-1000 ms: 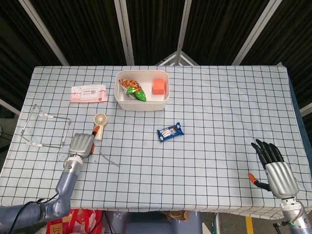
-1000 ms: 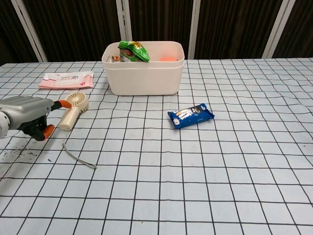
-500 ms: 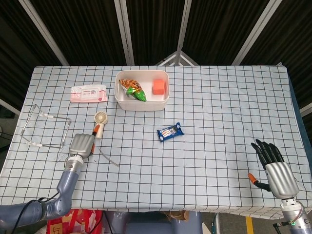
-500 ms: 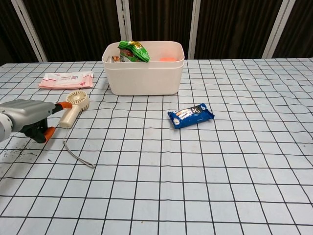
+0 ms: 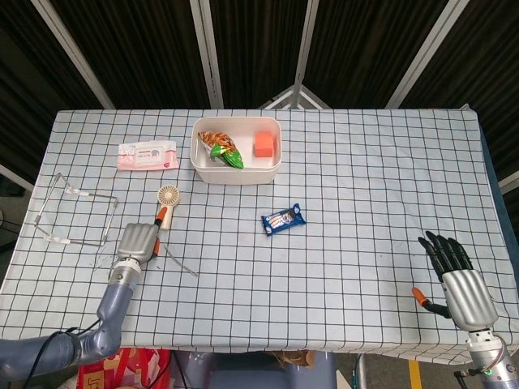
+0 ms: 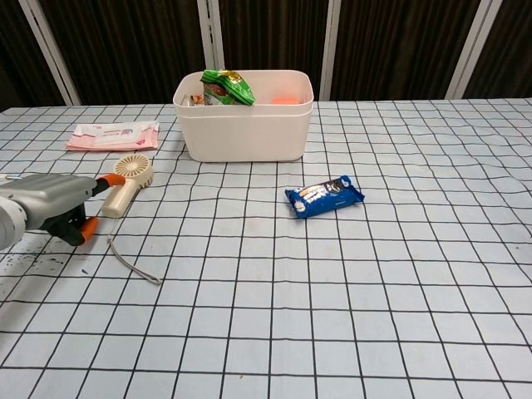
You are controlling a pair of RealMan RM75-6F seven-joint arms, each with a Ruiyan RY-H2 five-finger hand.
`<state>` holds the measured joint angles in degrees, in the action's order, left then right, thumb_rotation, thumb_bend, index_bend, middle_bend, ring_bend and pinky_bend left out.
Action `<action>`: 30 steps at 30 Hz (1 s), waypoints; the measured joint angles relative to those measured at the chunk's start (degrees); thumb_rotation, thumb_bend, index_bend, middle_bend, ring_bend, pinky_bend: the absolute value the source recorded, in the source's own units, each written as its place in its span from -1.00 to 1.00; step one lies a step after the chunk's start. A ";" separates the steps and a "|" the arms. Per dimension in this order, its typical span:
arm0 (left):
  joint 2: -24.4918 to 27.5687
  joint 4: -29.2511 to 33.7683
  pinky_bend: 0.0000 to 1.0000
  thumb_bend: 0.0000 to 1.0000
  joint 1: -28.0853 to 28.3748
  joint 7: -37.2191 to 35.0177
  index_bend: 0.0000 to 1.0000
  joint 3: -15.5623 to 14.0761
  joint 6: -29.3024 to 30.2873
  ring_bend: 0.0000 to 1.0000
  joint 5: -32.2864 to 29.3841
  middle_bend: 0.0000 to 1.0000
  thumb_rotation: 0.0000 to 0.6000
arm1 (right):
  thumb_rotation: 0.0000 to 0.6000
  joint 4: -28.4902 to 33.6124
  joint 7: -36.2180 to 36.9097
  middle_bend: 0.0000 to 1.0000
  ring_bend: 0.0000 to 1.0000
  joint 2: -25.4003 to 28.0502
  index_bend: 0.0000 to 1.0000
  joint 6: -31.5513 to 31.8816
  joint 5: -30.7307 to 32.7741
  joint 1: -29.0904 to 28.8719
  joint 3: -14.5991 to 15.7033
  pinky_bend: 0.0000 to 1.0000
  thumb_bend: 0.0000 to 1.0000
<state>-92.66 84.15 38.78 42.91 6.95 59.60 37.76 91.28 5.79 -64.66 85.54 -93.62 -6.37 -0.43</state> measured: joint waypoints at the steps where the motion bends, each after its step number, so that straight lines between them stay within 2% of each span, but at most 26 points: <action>1: 0.06 0.02 0.86 0.73 0.05 -0.19 -1.00 0.09 -0.37 0.67 -0.55 0.91 1.00 | 1.00 -0.01 0.00 -1.00 -1.00 -0.02 -1.00 0.02 -0.04 0.01 0.02 -0.88 -0.42; 9: 0.91 1.29 0.86 0.73 0.37 -2.23 -1.00 1.14 -2.20 0.67 -3.39 0.90 1.00 | 1.00 -0.12 0.41 -1.00 -1.00 -0.01 -1.00 0.25 -0.16 0.09 0.05 -0.88 -0.42; 15: 2.13 3.08 0.86 0.72 0.01 -4.01 -1.00 1.26 0.53 0.65 0.91 0.89 1.00 | 1.00 -0.31 0.75 -1.00 -1.00 -0.04 -1.00 0.51 -0.40 0.12 0.08 -0.88 -0.42; 20: 3.94 5.96 0.86 0.70 -1.36 -6.87 -1.00 1.31 4.82 0.63 6.96 0.88 1.00 | 1.00 -0.46 0.92 -1.00 -1.00 -0.04 -1.00 0.78 -0.67 0.17 0.12 -0.88 -0.42; 22: 4.94 7.32 0.83 0.65 -2.16 -8.11 -1.00 1.22 6.85 0.56 9.79 0.81 1.00 | 1.00 -0.55 0.91 -1.00 -1.00 -0.14 -1.00 0.83 -0.71 0.18 0.11 -0.88 -0.42; 24: 5.87 8.40 0.74 0.54 -2.90 -8.95 -1.00 1.00 8.67 0.44 12.32 0.69 1.00 | 1.00 -0.58 0.89 -1.00 -1.00 -0.17 -1.00 0.90 -0.73 0.19 0.10 -0.88 -0.42; 26: 7.08 9.68 0.60 0.35 -3.90 -9.80 -1.00 0.53 10.92 0.24 15.42 0.45 1.00 | 1.00 -0.62 0.75 -1.00 -1.00 -0.20 -1.00 0.95 -0.75 0.22 0.10 -0.88 -0.42; 29: 9.49 12.26 0.15 -0.01 -5.94 -10.92 -1.00 -0.61 14.64 -0.19 19.66 -0.14 1.00 | 1.00 -0.66 0.55 -1.00 -1.00 -0.17 -1.00 0.96 -0.67 0.28 0.12 -0.88 -0.42; 30: 10.41 13.16 -0.05 -0.13 -6.71 -11.28 -1.00 -1.12 15.81 -0.38 20.89 -0.38 1.00 | 1.00 -0.64 0.51 -1.00 -1.00 -0.15 -1.00 0.93 -0.62 0.28 0.12 -0.88 -0.42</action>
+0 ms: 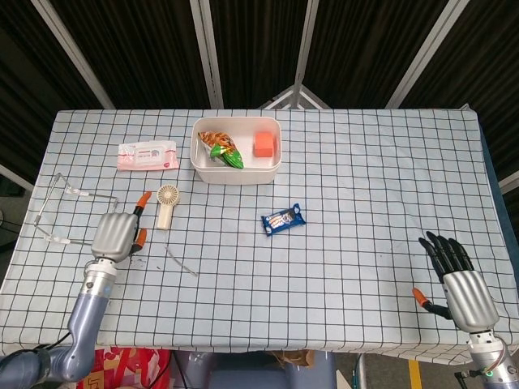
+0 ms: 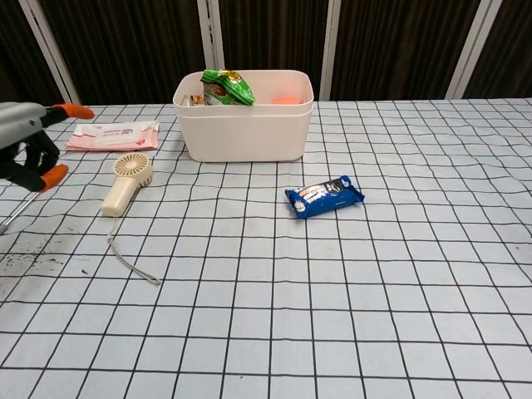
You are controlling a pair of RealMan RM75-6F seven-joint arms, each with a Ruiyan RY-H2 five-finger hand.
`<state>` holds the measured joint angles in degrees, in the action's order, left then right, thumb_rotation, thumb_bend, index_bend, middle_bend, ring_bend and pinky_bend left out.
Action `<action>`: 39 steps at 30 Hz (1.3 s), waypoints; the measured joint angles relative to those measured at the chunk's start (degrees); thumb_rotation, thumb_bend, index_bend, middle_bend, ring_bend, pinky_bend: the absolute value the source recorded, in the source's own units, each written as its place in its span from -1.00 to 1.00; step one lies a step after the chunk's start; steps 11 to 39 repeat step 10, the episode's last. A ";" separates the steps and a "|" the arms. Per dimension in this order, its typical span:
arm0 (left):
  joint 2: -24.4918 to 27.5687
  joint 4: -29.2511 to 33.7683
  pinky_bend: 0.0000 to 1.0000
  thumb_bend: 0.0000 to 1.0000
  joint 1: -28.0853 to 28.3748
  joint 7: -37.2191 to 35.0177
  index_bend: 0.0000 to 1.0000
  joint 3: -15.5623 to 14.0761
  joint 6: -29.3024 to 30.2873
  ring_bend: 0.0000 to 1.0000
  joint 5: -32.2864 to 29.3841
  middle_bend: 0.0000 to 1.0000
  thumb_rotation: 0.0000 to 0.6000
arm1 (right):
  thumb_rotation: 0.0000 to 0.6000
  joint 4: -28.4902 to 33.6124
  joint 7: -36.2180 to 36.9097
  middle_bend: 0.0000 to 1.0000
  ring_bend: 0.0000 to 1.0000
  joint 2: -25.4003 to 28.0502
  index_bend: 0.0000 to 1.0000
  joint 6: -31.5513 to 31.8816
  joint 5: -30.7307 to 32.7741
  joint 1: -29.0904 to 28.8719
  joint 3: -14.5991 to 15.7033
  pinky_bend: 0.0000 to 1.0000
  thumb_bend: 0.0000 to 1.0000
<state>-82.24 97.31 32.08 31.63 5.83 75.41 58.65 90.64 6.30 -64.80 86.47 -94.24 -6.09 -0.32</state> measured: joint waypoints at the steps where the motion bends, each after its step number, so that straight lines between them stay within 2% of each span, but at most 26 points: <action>1: 1.28 1.15 -0.24 -0.24 -1.07 -0.52 -1.00 -0.79 1.51 -0.58 1.66 -0.59 1.00 | 1.00 0.01 -0.07 -1.00 -1.00 0.02 -1.00 -0.06 0.10 0.01 0.00 -0.88 -0.42; 4: 4.44 3.39 -0.71 -0.54 -3.91 -2.22 -1.00 -3.30 5.11 -0.96 6.29 -0.96 1.00 | 1.00 0.03 -0.37 -1.00 -1.00 0.02 -1.00 -0.06 0.20 0.03 -0.05 -0.88 -0.42; 6: 6.21 4.24 -0.89 -0.68 -5.82 -3.70 -1.00 -5.06 7.33 -1.00 9.47 -1.00 1.00 | 1.00 0.03 -0.61 -1.00 -1.00 -0.01 -1.00 -0.06 0.24 0.03 -0.10 -0.88 -0.42; 8: 8.02 4.68 -0.97 -0.74 -8.25 -5.68 -1.00 -7.17 10.04 -1.00 13.37 -1.00 1.00 | 1.00 0.05 -0.88 -1.00 -1.00 -0.08 -1.00 -0.09 0.30 0.02 -0.13 -0.88 -0.42; 10: 9.28 4.25 -1.00 -0.76 -10.73 -7.83 -1.00 -9.14 12.98 -1.00 17.41 -1.00 1.00 | 1.00 0.11 -1.18 -1.00 -1.00 -0.12 -1.00 -0.13 0.35 0.02 -0.15 -0.88 -0.42; 39: 9.28 4.25 -1.00 -0.76 -10.73 -7.83 -1.00 -9.14 12.98 -1.00 17.41 -1.00 1.00 | 1.00 0.11 -1.18 -1.00 -1.00 -0.12 -1.00 -0.13 0.35 0.02 -0.15 -0.88 -0.42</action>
